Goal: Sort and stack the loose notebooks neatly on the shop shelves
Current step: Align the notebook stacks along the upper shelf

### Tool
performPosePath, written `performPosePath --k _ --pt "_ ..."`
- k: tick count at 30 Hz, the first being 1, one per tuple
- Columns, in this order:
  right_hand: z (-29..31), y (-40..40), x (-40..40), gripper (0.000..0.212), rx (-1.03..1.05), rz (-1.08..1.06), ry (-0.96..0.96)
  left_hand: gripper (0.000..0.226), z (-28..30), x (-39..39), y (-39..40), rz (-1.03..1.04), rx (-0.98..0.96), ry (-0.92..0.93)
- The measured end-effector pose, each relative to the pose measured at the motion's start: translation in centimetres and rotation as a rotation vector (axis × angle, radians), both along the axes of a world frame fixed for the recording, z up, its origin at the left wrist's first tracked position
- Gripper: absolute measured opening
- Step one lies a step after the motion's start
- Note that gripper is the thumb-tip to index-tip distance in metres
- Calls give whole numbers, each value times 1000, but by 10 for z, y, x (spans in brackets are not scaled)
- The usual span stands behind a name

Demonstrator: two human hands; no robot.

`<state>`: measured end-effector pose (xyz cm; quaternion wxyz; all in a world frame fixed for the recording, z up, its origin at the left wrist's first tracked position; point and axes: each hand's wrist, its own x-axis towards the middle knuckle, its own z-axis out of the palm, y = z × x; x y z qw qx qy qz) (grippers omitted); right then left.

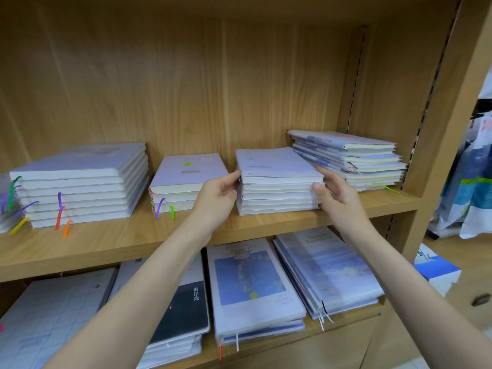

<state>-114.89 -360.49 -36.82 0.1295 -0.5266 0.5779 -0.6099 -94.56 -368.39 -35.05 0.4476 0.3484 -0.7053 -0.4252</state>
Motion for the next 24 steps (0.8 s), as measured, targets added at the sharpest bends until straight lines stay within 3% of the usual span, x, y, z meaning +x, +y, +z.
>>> performPosePath --k 4,9,16,24 --pt "3 1 1 48 52 46 -60 50 -4 2 5 -34 12 26" --pt "22 -8 -3 47 150 334 -403 52 -4 6 7 -117 68 -7" --pt "26 -20 0 38 214 268 -261 51 -5 6 5 -131 10 -146" --pt "27 -21 0 34 209 322 -312 51 -7 7 1 -97 -117 -309"
